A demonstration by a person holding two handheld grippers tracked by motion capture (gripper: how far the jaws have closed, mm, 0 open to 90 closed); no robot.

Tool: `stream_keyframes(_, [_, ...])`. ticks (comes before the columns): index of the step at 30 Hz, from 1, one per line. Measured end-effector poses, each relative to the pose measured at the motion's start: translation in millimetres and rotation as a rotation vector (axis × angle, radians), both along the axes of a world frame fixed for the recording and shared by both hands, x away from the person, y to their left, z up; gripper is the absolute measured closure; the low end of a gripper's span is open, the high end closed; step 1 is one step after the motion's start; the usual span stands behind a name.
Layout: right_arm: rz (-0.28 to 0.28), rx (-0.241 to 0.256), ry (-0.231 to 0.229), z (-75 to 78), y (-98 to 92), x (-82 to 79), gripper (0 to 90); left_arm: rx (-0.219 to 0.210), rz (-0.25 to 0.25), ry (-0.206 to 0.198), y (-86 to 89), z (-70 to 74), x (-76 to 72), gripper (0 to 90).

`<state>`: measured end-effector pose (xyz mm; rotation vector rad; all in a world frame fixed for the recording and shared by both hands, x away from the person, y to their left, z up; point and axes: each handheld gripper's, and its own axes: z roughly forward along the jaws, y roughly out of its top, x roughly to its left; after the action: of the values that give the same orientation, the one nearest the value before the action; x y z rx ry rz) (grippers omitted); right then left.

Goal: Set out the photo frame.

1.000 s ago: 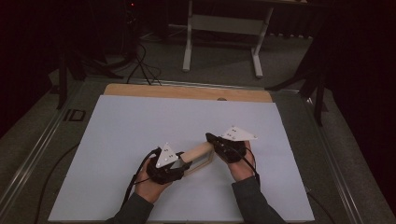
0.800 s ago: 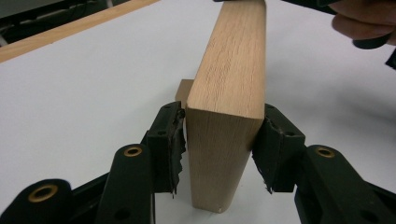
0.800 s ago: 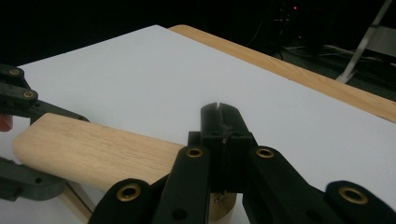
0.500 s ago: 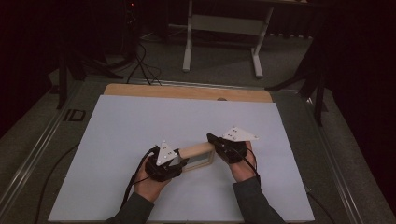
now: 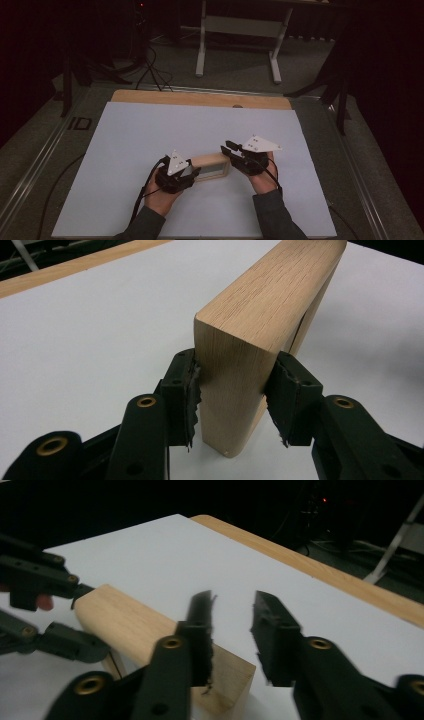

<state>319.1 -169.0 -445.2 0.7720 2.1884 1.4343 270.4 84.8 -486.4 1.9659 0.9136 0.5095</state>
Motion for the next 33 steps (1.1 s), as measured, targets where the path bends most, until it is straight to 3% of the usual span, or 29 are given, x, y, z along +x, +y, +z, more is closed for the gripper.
stream_keyframes(2, [0.01, -0.006, 0.001, 2.2, -2.0, -0.9, 60.4, -0.005, 0.001, 0.002, 0.2, 0.1, -0.1, 57.2])
stream_keyframes(12, [0.061, -0.035, 0.055, -0.5, -2.8, 0.5, 47.5, -0.013, 0.002, 0.004, 0.5, 0.2, 0.3, 57.2])
stream_keyframes(25, [0.088, -0.063, 0.122, -7.7, -4.8, 5.0, 36.9, -0.021, 0.005, 0.005, 1.3, 0.7, 0.8, 57.8])
stream_keyframes(33, [0.115, -0.083, 0.15, -13.6, -3.1, 7.0, 35.7, -0.019, 0.006, 0.004, 2.0, 1.1, 1.5, 58.3])
